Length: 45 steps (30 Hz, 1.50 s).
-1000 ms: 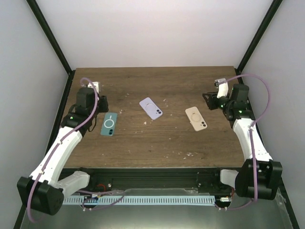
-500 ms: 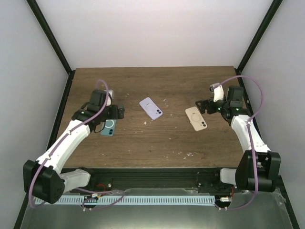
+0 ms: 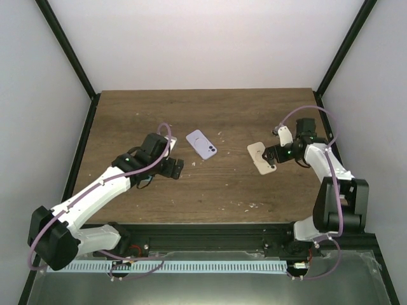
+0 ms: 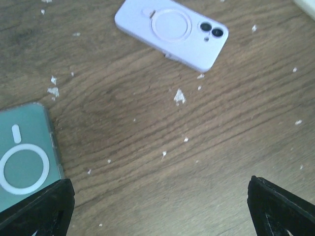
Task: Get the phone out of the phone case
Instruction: Adjust the phone at the center of the board.
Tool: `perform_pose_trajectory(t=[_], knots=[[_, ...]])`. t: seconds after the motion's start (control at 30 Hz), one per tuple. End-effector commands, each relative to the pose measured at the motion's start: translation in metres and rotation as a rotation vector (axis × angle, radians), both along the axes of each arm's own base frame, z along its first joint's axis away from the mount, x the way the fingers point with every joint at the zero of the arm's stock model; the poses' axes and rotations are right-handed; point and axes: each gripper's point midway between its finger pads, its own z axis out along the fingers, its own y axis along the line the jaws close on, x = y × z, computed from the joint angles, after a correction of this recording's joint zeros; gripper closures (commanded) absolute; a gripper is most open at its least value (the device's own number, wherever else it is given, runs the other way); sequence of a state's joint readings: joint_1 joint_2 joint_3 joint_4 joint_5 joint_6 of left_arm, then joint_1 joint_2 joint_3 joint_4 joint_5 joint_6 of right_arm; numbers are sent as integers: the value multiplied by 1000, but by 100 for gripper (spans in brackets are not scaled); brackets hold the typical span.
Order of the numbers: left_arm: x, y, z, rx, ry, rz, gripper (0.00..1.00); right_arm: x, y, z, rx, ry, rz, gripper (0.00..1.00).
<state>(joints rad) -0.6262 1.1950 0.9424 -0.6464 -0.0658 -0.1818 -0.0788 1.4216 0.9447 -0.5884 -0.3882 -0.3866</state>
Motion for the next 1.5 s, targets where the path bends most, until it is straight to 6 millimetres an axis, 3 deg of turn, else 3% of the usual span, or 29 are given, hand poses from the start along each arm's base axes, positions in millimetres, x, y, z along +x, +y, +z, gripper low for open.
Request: perform_pose_trajectory(t=[0.0,0.57,0.73,0.87,0.97,1.13,1.23,1.33,1.47], knots=[[-7,10,-7,48,-30,-37,2,5,0,-6,-20,77,13,0],[-10,0,-8,-43,-76,-63,2,62,26,-54,-27,242,61,2],[-14,-6,-5,-78,-72,-89,2,63,47,-69,-54,283,97,2],[-14,-6,-1,-82,-87,-91,2,48,72,-76,-78,306,171,1],[-14,-5,0,-80,-93,-89,2,24,99,-77,-83,314,288,3],[-15,-4,2,-85,-103,-90,2,-53,143,-66,-81,314,595,5],[-15,-3,3,-84,-108,-87,2,-108,153,-54,-86,319,779,4],[-14,-2,4,-79,-114,-82,2,-118,146,-28,-118,255,824,4],[-14,-1,3,-77,-112,-78,2,-106,130,5,-224,73,838,2]])
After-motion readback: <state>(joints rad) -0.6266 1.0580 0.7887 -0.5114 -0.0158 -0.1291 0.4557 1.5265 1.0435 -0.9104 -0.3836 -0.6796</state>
